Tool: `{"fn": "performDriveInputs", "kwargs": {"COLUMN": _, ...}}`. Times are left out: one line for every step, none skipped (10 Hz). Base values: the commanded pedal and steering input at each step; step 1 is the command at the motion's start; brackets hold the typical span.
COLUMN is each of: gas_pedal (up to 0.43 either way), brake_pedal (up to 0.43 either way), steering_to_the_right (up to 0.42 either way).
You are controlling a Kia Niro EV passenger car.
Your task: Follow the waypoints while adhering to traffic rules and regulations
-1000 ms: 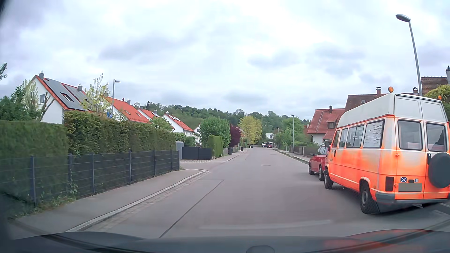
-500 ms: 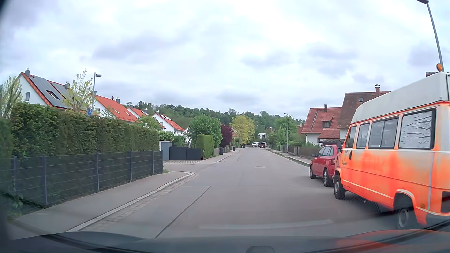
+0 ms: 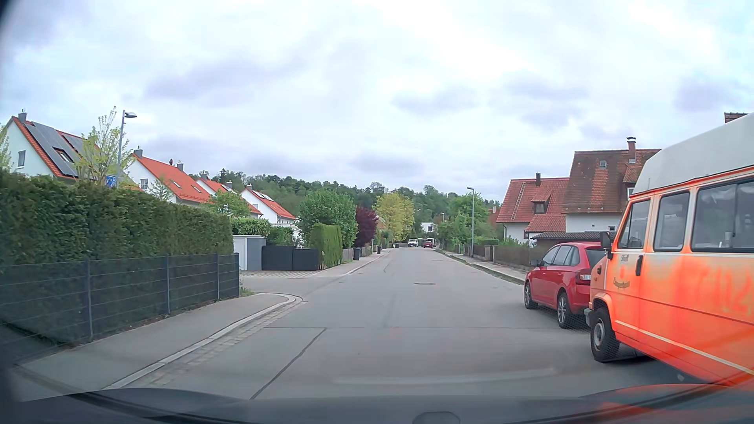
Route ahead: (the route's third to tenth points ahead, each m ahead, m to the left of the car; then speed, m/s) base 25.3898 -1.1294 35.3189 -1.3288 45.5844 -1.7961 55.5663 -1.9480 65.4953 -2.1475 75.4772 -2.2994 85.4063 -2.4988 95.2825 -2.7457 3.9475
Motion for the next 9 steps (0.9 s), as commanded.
{"fn": "performDriveInputs", "kwargs": {"gas_pedal": 0.098, "brake_pedal": 0.0, "steering_to_the_right": 0.058}}
{"fn": "performDriveInputs", "kwargs": {"gas_pedal": 0.098, "brake_pedal": 0.0, "steering_to_the_right": 0.058}}
{"fn": "performDriveInputs", "kwargs": {"gas_pedal": 0.11, "brake_pedal": 0.0, "steering_to_the_right": 0.055}}
{"fn": "performDriveInputs", "kwargs": {"gas_pedal": 0.11, "brake_pedal": 0.0, "steering_to_the_right": 0.05}}
{"fn": "performDriveInputs", "kwargs": {"gas_pedal": 0.11, "brake_pedal": 0.0, "steering_to_the_right": 0.044}}
{"fn": "performDriveInputs", "kwargs": {"gas_pedal": 0.11, "brake_pedal": 0.0, "steering_to_the_right": 0.038}}
{"fn": "performDriveInputs", "kwargs": {"gas_pedal": 0.11, "brake_pedal": 0.0, "steering_to_the_right": 0.036}}
{"fn": "performDriveInputs", "kwargs": {"gas_pedal": 0.11, "brake_pedal": 0.0, "steering_to_the_right": 0.037}}
{"fn": "performDriveInputs", "kwargs": {"gas_pedal": 0.11, "brake_pedal": 0.0, "steering_to_the_right": 0.038}}
